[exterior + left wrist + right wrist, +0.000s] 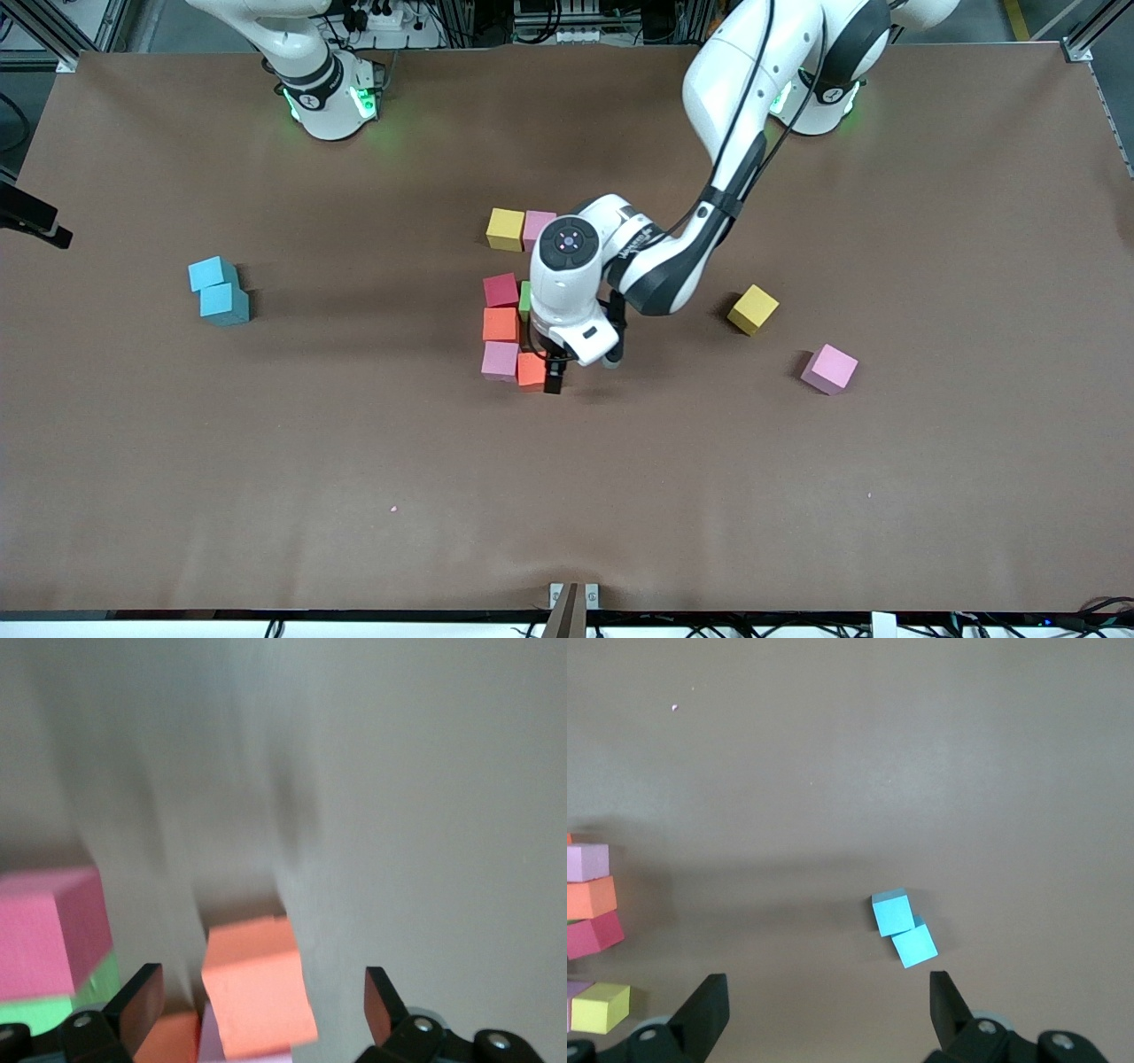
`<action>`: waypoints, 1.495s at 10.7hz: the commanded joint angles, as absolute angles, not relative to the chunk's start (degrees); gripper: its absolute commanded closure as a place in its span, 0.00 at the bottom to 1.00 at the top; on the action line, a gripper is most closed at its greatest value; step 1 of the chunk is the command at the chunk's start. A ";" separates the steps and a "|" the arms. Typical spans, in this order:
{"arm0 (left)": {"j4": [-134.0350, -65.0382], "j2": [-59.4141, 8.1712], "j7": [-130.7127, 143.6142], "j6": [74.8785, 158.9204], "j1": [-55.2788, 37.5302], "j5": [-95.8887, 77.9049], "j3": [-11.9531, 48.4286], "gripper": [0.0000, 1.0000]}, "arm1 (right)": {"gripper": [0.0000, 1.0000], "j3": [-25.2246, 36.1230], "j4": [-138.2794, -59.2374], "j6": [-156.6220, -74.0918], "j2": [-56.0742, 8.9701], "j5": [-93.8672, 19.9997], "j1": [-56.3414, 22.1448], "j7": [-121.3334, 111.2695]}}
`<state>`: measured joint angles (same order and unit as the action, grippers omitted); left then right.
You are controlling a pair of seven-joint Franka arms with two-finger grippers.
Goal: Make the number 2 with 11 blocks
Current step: 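Move the left gripper to the yellow cube and grasp it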
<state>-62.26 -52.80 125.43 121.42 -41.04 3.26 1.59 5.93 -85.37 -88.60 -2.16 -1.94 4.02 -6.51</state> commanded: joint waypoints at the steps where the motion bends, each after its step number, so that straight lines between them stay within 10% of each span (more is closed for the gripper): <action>1: -68.00 -48.45 118.51 117.61 -36.67 2.64 1.76 0.00 | 0.00 5.19 -86.39 -89.47 -1.85 -2.11 5.45 -6.06; 8: -106.75 -25.69 94.17 129.63 -26.47 2.81 2.02 0.00 | 0.00 4.66 -94.12 -91.58 2.46 0.97 3.34 -6.15; 16: -119.52 -22.59 71.82 131.39 -17.85 2.72 2.11 0.00 | 0.00 4.48 -95.89 -94.13 2.37 0.35 2.20 -6.06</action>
<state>-116.37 -24.29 74.33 129.51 -18.61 3.26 1.59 4.39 -94.40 -93.48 0.67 0.02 2.73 -6.53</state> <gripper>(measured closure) 0.000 0.000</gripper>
